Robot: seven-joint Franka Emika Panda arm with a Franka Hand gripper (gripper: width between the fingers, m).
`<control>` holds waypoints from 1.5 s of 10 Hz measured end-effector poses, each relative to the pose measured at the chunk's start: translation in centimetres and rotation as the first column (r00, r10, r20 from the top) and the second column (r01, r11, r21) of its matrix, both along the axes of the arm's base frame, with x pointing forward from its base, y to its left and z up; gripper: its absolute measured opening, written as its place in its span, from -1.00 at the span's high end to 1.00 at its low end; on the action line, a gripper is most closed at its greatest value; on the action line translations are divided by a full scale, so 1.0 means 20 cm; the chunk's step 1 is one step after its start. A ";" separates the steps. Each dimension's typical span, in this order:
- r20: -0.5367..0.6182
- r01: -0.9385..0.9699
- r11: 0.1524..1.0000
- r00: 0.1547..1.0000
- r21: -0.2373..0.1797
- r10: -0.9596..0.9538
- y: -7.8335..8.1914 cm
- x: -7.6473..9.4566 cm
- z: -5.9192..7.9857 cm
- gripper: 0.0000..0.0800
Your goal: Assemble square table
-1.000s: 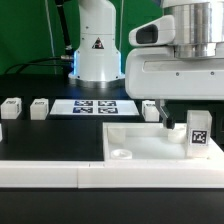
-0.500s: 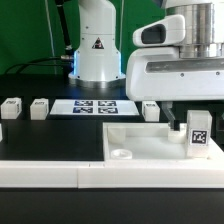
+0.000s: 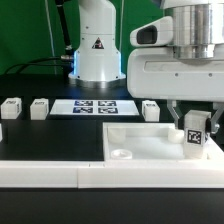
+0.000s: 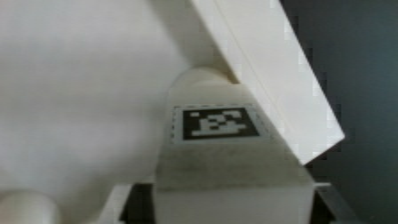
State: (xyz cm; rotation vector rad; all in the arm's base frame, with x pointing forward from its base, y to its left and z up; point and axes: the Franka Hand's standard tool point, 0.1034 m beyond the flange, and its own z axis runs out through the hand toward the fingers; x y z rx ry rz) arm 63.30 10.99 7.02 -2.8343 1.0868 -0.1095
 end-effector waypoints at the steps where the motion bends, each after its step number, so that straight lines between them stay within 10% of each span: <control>1: -0.033 0.157 0.988 0.987 0.011 -0.156 0.00 0.00 0.00 0.27; 8: -0.085 0.627 0.778 0.778 0.040 -0.623 -0.01 -0.02 0.00 0.27; 12: -0.157 0.925 0.377 0.379 0.046 -0.912 0.02 -0.03 0.00 0.27; 15: -0.136 0.839 0.542 0.544 0.053 -0.828 0.03 -0.03 -0.01 0.04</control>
Offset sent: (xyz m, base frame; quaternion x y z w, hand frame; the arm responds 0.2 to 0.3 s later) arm 0.0000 0.0000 0.0000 0.0000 0.0000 0.1938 0.9810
